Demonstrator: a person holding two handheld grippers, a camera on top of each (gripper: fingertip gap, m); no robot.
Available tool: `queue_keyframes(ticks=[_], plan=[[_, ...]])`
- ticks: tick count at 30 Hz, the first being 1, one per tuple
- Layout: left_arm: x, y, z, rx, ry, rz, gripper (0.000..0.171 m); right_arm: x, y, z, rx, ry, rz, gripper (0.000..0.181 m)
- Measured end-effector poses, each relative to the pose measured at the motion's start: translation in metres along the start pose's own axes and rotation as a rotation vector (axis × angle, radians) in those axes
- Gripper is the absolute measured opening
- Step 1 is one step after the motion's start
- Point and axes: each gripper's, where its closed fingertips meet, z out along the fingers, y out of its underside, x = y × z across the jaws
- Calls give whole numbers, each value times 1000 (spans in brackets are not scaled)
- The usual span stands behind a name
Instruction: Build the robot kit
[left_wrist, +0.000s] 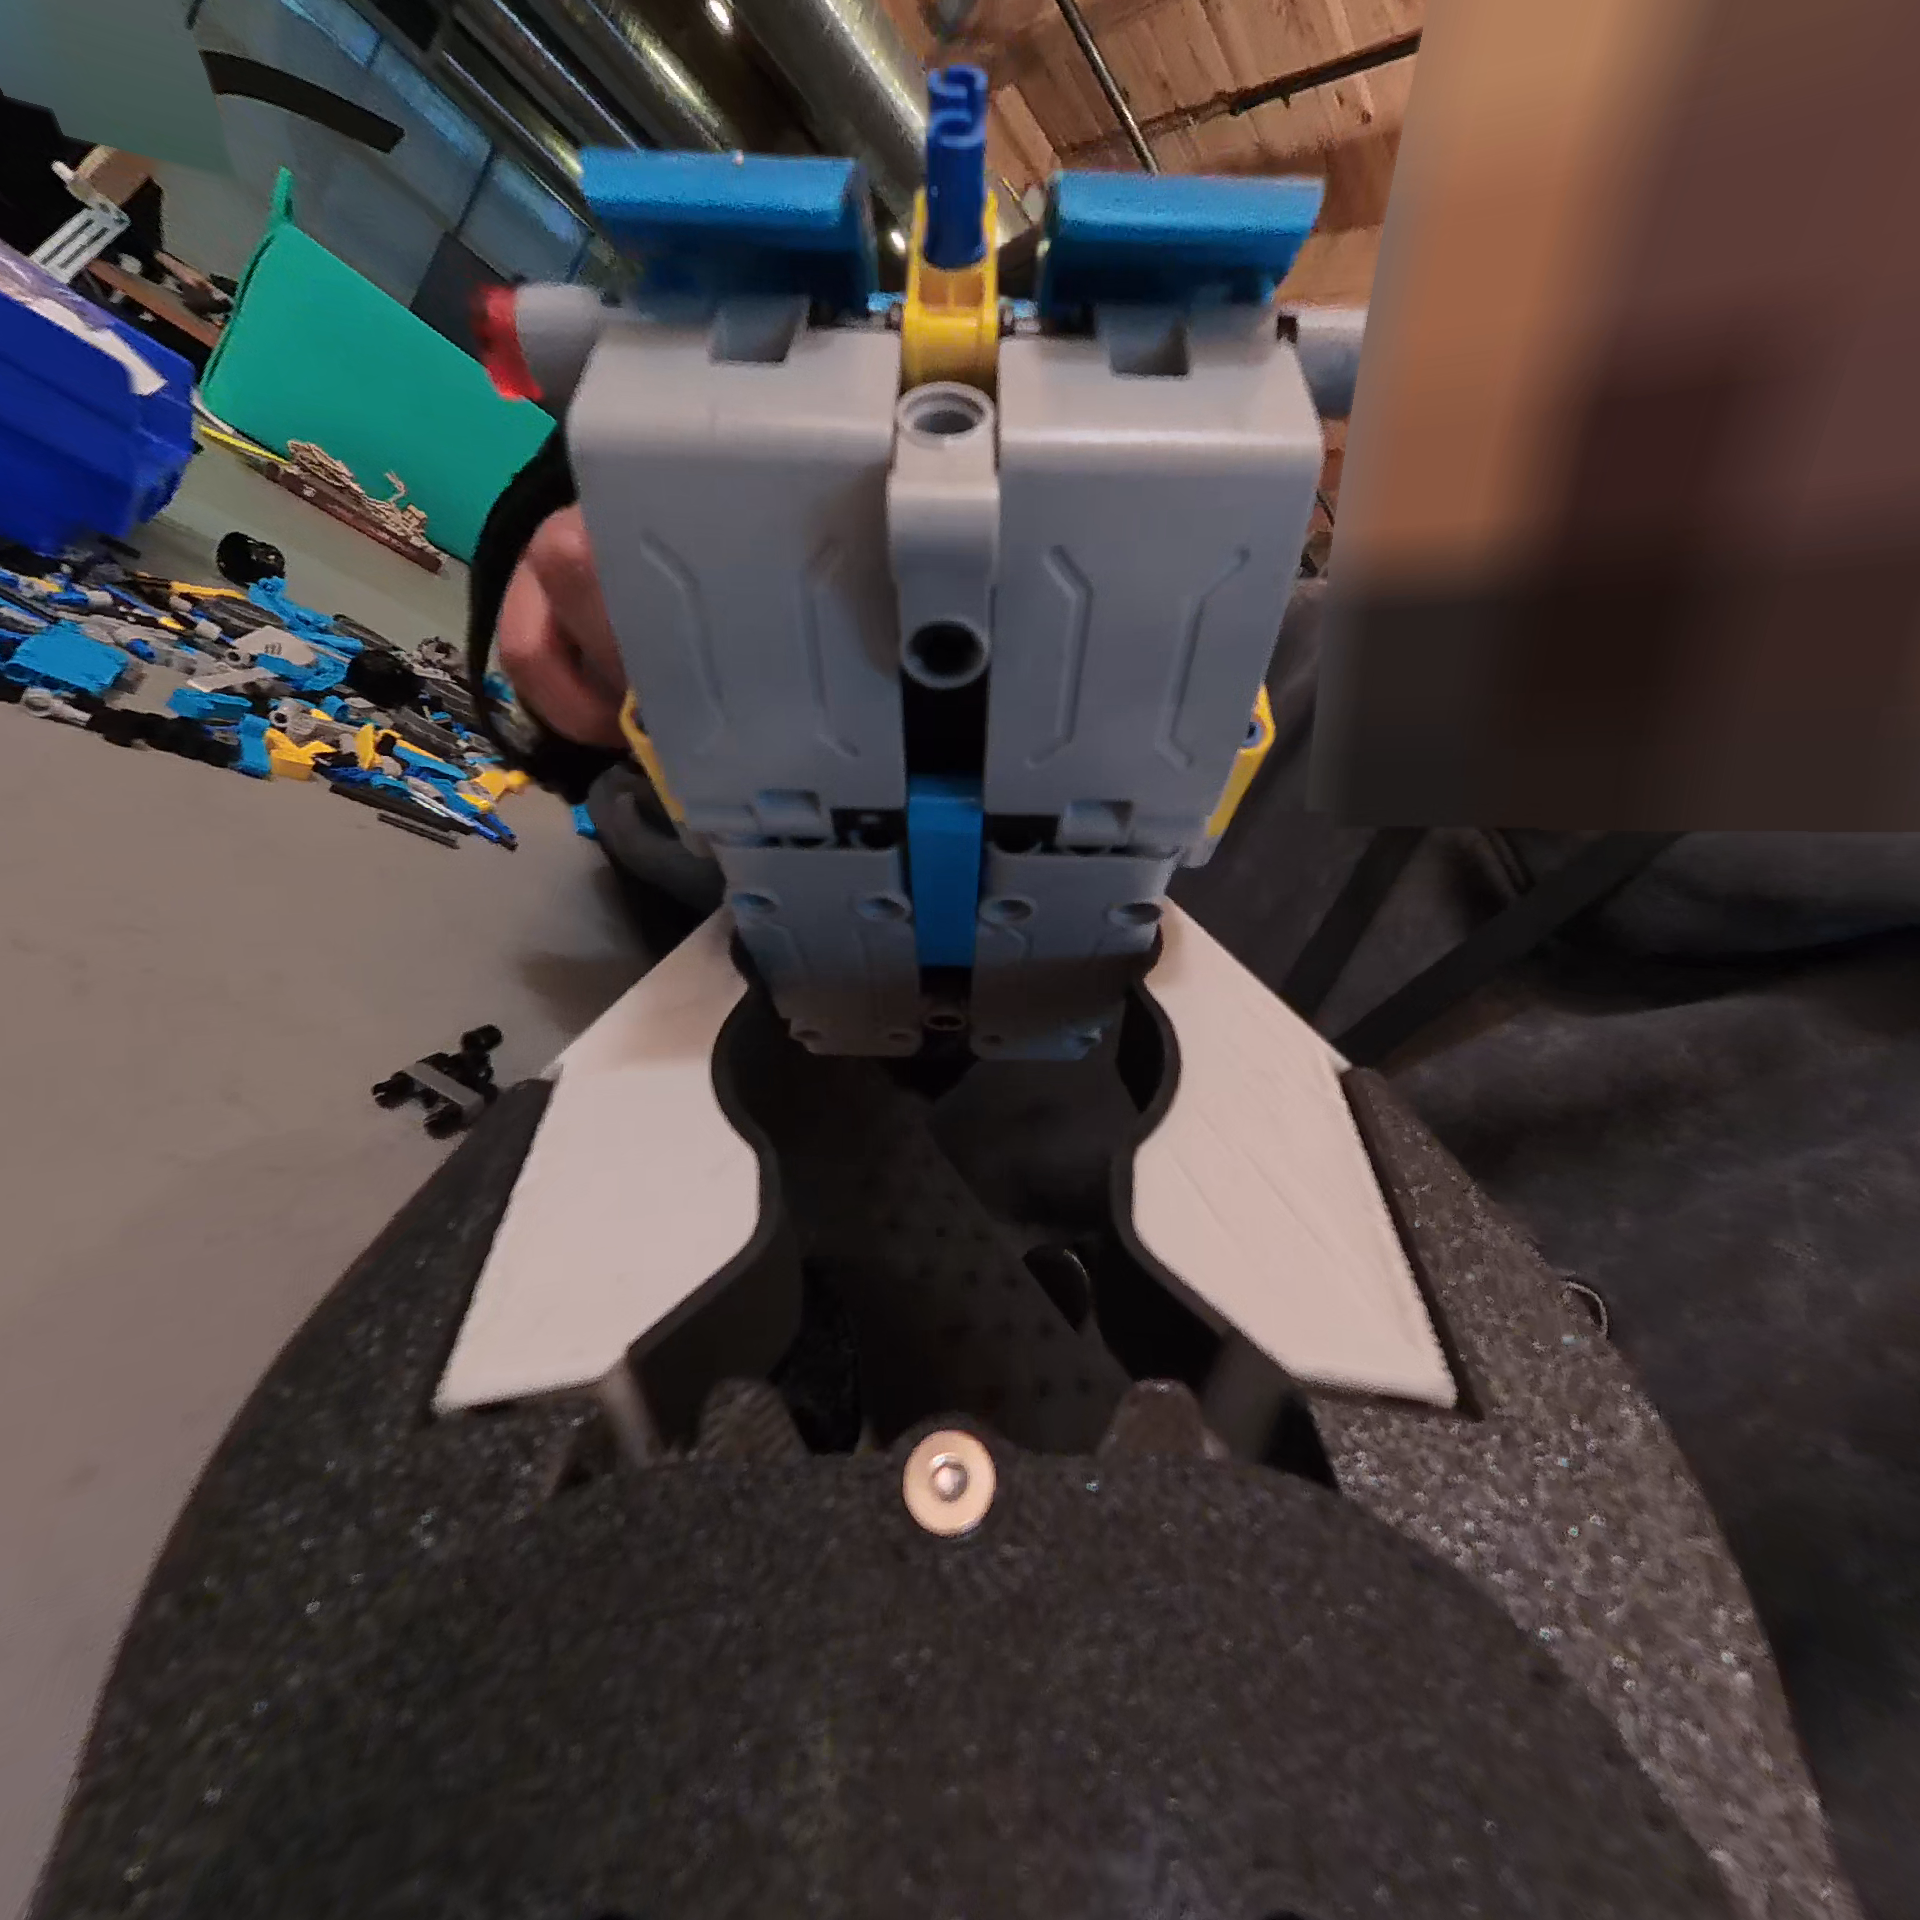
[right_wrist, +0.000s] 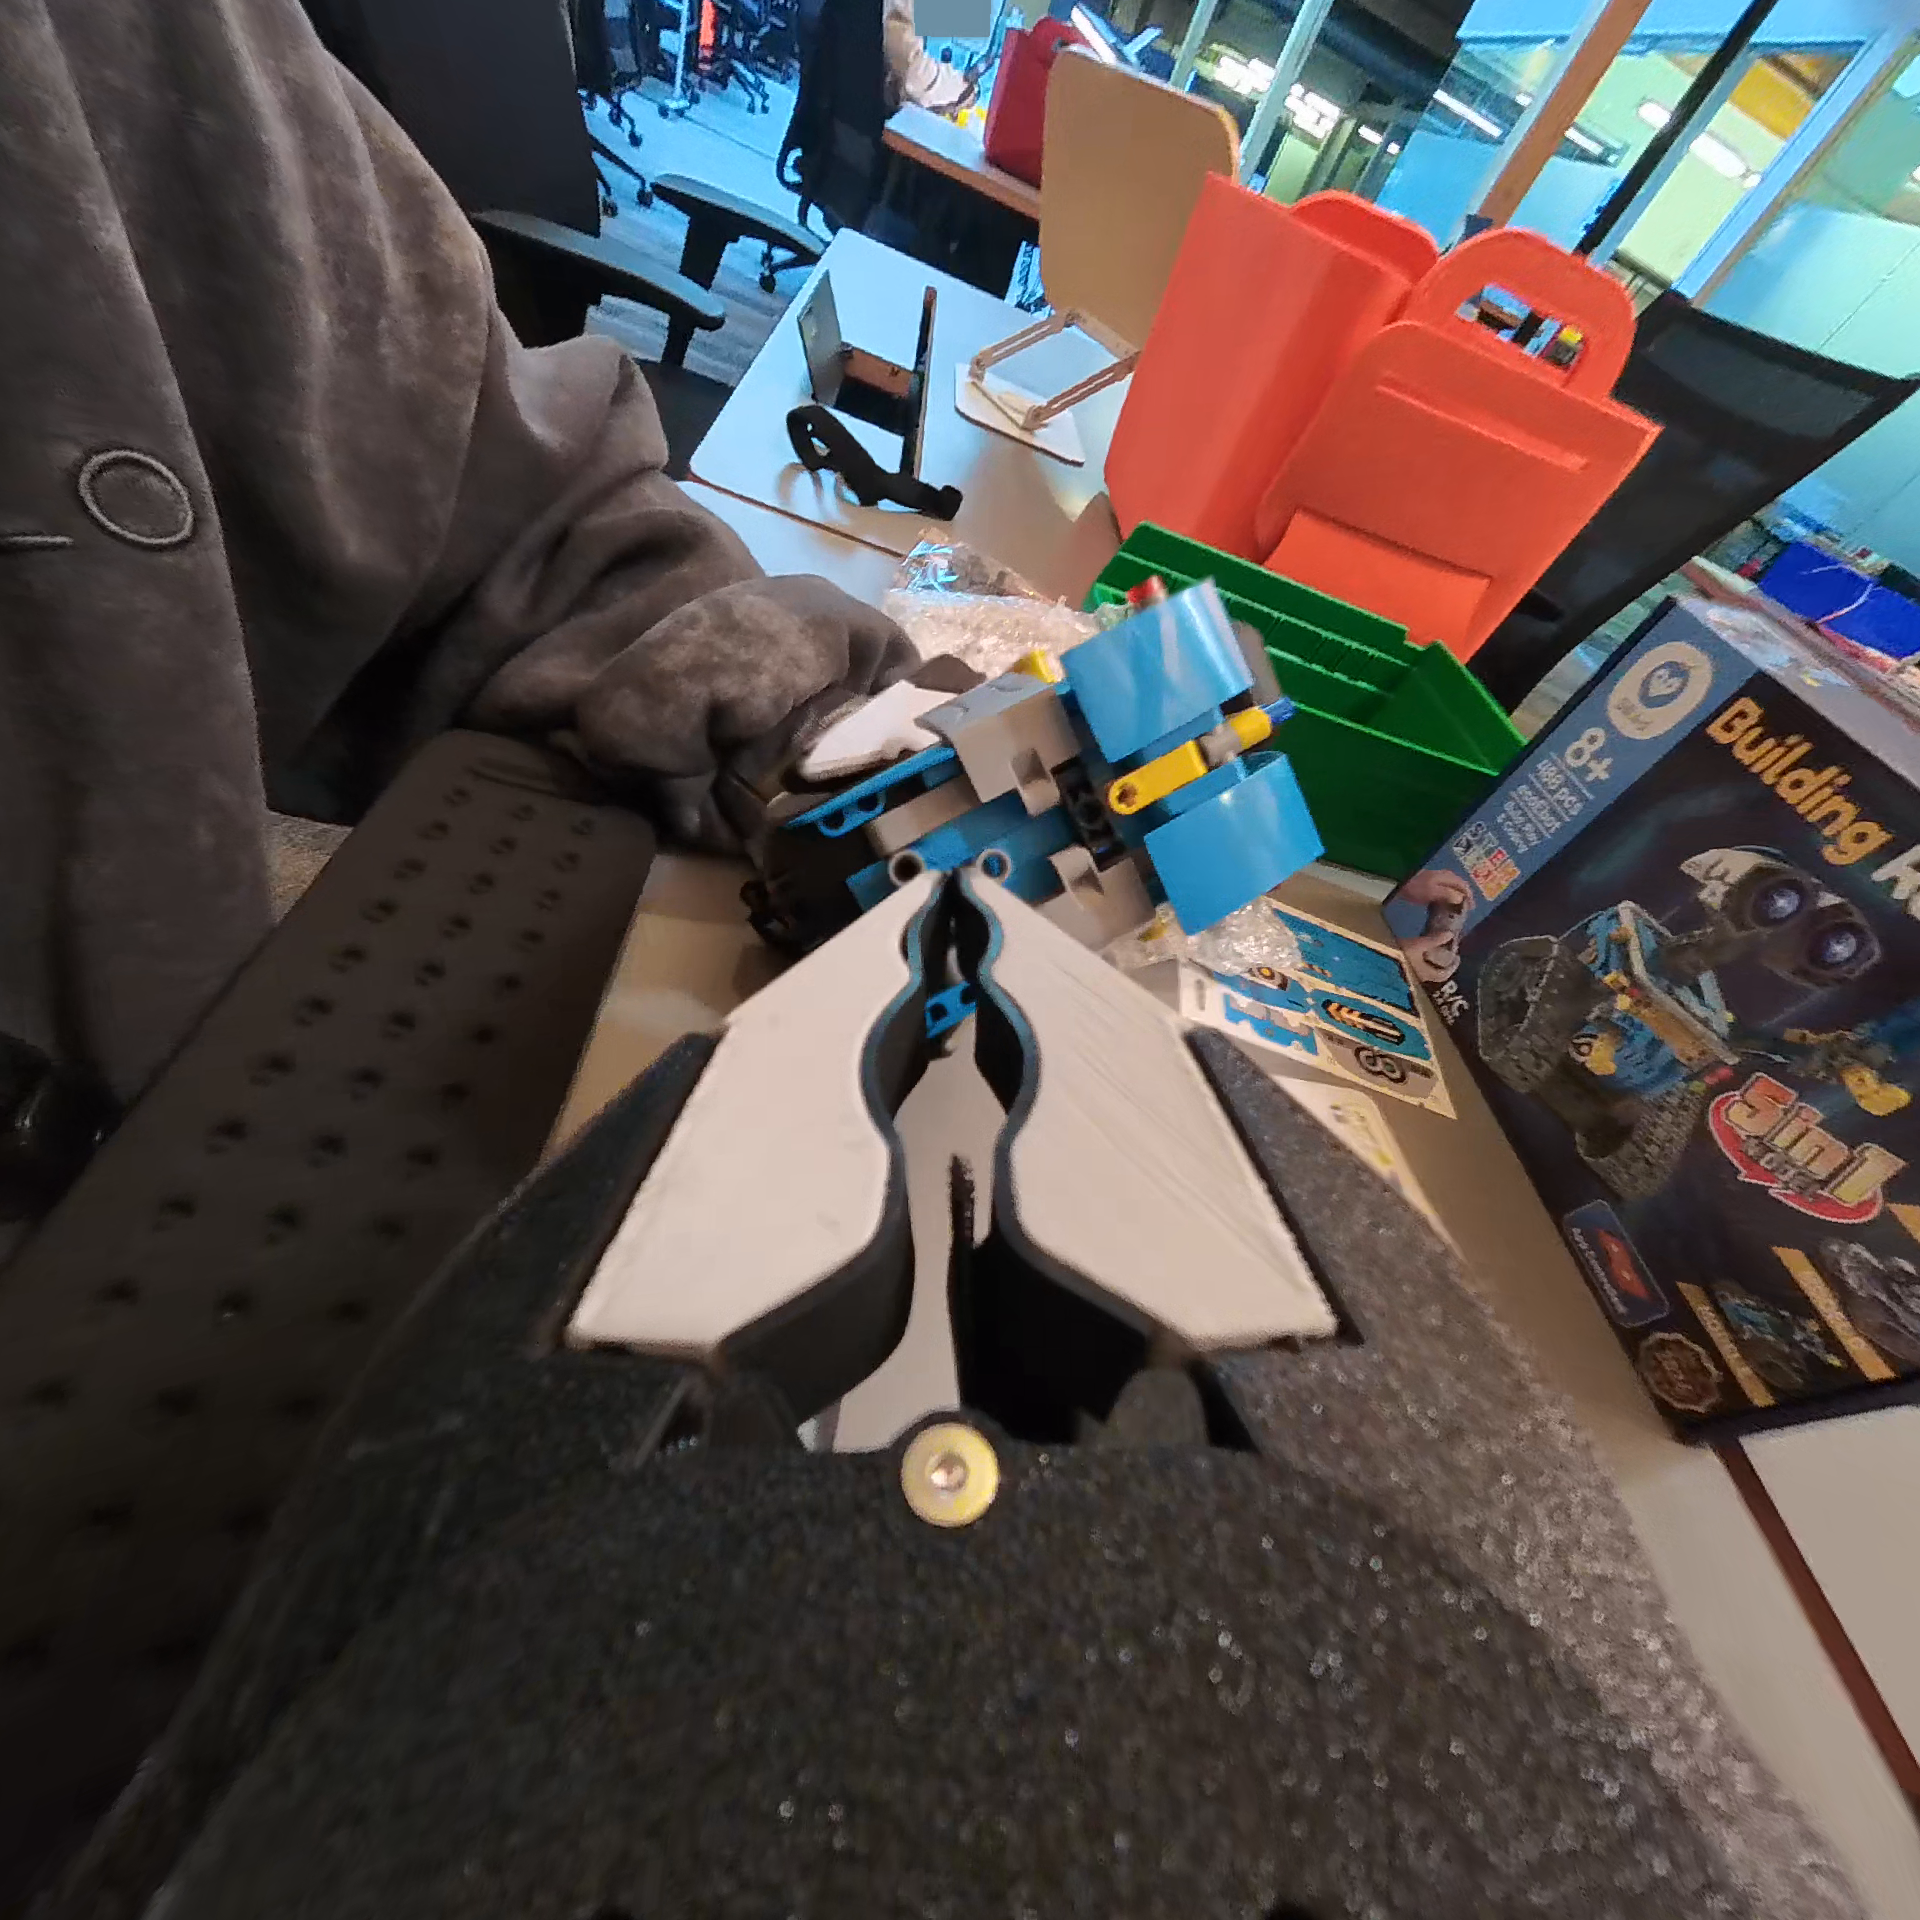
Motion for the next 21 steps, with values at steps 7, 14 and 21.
queue_keyframes(ticks=[7, 14, 21], plan=[[-6, -7, -10, 19, -56, 22, 66, 27, 12, -3, 38, 152, 54, 0], [-39, -29, -34, 146, -228, -4, 66, 55, 81, -15, -99, 178, 339, 28], [-48, -37, -47, 206, -265, -46, 66, -6, 148, -28, -427, -214, 396, 37]])
